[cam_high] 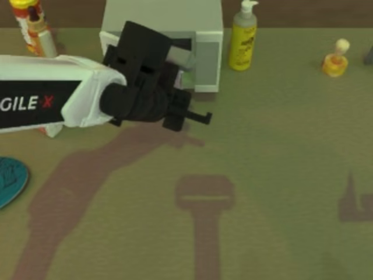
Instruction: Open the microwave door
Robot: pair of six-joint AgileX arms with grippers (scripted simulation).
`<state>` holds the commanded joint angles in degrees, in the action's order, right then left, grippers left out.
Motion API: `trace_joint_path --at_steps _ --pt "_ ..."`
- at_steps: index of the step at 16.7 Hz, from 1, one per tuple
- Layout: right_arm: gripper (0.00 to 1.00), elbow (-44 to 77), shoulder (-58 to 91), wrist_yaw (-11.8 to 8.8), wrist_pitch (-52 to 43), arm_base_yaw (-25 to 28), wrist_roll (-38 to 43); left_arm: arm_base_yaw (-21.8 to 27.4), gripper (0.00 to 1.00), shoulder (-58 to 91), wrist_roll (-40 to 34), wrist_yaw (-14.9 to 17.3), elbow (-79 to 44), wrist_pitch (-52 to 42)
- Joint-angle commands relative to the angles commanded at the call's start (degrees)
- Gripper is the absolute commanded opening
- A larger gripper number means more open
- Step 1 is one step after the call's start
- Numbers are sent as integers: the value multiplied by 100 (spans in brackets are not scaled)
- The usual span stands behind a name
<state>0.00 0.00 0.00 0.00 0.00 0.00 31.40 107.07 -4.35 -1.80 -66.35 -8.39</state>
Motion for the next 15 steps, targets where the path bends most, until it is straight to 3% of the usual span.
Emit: trace_joint_path --at_steps 7,15 --pt "100 0 0 0 0 0 0 0 0 0 0 0 0 0" --pt "100 0 0 0 0 0 0 -94 0 -125 256 221 167 44"
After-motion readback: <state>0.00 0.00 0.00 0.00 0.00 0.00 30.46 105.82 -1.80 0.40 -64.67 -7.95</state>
